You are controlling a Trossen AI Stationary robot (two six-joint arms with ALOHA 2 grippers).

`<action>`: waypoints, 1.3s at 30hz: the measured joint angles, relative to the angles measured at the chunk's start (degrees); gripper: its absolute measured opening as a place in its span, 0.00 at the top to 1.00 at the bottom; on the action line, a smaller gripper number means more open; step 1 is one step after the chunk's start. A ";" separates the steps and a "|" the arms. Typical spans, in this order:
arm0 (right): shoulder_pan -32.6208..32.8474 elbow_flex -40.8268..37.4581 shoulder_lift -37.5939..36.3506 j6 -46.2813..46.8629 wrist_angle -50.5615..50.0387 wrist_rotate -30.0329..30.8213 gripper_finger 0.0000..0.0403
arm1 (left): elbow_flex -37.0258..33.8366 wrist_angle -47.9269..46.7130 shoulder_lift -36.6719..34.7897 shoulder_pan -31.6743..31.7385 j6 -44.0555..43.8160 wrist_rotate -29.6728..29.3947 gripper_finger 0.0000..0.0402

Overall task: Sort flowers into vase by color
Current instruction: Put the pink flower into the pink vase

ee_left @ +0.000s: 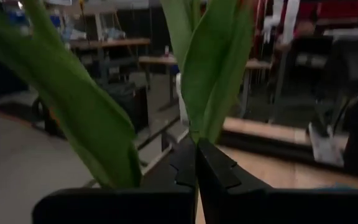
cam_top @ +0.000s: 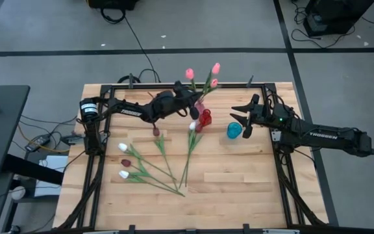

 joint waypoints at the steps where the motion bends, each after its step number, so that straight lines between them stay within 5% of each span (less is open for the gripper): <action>1: -0.01 0.00 0.00 0.00 -0.03 -0.01 0.63 | 0.00 -1.12 0.00 0.00 0.00 -0.29 0.98; 25: 0.02 0.02 0.24 0.24 -0.40 0.12 0.63 | 0.04 -18.94 -3.75 -0.31 1.82 1.02 0.92; 39: 0.04 0.04 0.55 0.44 -0.44 0.12 0.63 | -0.02 -23.46 -7.06 -1.35 3.58 3.21 0.65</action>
